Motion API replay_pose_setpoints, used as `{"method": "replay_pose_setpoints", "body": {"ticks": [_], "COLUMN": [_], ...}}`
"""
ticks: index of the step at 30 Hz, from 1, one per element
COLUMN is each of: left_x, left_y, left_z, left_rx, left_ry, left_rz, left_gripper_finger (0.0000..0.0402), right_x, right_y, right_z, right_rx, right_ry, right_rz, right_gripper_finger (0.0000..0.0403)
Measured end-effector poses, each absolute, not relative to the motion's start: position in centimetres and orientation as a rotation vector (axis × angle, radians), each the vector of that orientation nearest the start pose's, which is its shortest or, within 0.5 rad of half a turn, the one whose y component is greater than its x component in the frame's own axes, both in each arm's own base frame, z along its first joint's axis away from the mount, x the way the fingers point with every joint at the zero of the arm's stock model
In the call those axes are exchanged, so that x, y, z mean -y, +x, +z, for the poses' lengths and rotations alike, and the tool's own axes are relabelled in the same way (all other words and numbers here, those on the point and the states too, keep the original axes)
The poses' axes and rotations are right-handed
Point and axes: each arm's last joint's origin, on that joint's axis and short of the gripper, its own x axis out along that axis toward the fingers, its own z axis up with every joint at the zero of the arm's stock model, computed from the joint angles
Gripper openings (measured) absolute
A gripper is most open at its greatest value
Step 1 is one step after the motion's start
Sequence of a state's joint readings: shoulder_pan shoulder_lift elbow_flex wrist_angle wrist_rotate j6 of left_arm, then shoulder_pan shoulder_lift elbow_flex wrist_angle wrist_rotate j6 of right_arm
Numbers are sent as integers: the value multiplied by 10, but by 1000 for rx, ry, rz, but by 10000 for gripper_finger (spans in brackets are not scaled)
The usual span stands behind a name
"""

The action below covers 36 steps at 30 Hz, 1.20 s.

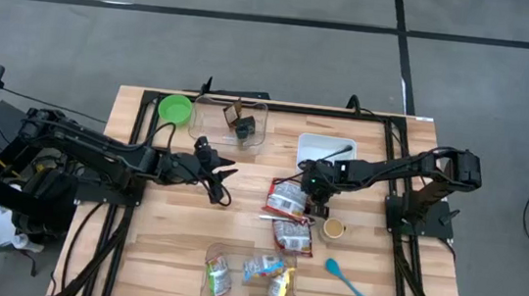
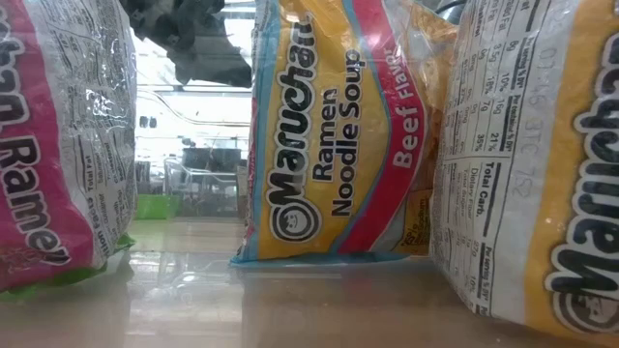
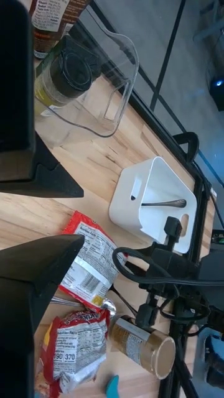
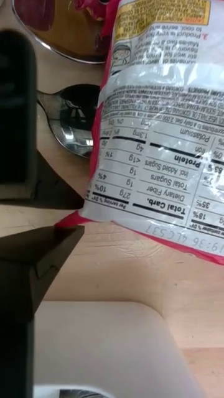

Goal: Pick & Place Food Item
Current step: Put the orange noodle pack into the bottom transparent bin

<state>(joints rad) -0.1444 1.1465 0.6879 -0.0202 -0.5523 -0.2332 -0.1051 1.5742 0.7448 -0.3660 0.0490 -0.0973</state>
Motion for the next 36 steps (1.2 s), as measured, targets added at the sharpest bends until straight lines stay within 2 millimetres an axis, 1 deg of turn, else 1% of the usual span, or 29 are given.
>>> {"method": "replay_pose_setpoints", "body": {"ticks": [6,9,16,22,27,36], "left_x": [17,13,13,13,13,13], "left_y": [237,237,237,237,237,237], "left_z": [235,232,233,233,233,233], "left_rx": [-359,-346,-332,-332,-332,-332], "left_ry": [-80,-87,-92,-92,-93,-92], "left_rz": [456,469,472,471,471,471], "left_gripper_finger": [99,99,99,99,99,99], "right_x": [29,29,29,28,21,4], "right_y": [264,264,263,272,281,296], "right_z": [137,137,139,153,168,199], "right_rx": [-1201,-1201,-1229,-1236,-1222,-1197], "right_ry": [-52,-52,-50,-50,-73,-228], "right_rz": [-77,-77,-75,-76,-56,-121], "right_gripper_finger": [4,4,1,1,0,0]}}
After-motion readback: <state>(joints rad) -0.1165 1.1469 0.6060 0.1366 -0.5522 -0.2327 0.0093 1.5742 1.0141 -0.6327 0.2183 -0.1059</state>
